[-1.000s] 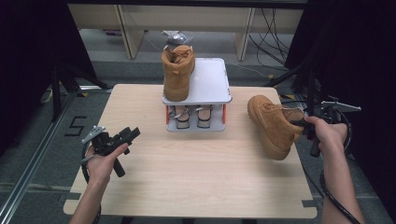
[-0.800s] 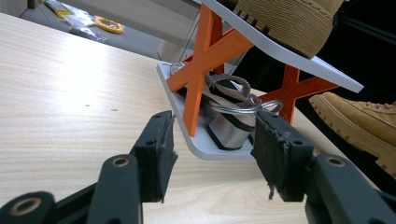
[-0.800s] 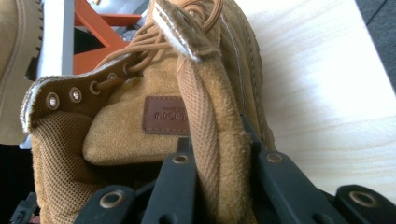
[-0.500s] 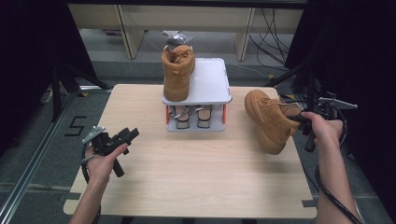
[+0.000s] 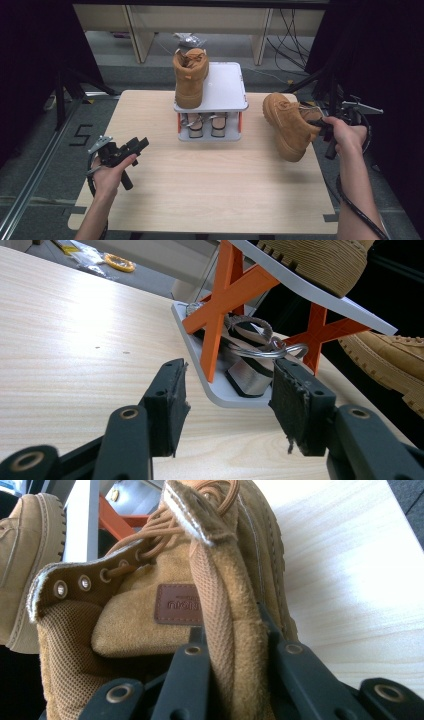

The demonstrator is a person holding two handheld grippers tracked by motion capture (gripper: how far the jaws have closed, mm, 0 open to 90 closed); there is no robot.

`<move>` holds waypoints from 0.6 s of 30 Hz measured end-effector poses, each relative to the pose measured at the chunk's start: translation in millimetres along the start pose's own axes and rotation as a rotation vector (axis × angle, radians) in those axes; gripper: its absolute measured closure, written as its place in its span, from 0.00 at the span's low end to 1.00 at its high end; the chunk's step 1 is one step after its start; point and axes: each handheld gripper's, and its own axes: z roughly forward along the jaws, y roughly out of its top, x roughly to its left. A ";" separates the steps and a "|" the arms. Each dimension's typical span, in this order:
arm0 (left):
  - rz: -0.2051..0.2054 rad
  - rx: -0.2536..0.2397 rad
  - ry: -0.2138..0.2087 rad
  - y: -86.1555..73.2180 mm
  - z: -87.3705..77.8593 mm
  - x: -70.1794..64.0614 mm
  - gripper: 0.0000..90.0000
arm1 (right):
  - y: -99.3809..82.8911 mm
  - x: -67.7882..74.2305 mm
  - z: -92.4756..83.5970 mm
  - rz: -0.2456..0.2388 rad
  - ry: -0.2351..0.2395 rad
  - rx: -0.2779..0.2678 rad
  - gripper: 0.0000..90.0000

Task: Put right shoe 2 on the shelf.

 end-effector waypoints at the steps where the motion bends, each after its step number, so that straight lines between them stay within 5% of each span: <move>1: 0.000 0.000 0.001 0.3 -0.1 -0.1 0.53 | 0.5 0.1 -0.3 -0.003 0.004 0.002 0.92; 18: -0.002 0.004 0.003 -0.3 -0.4 0.5 0.53 | 5.7 13.7 -0.6 -0.005 0.039 -0.039 0.92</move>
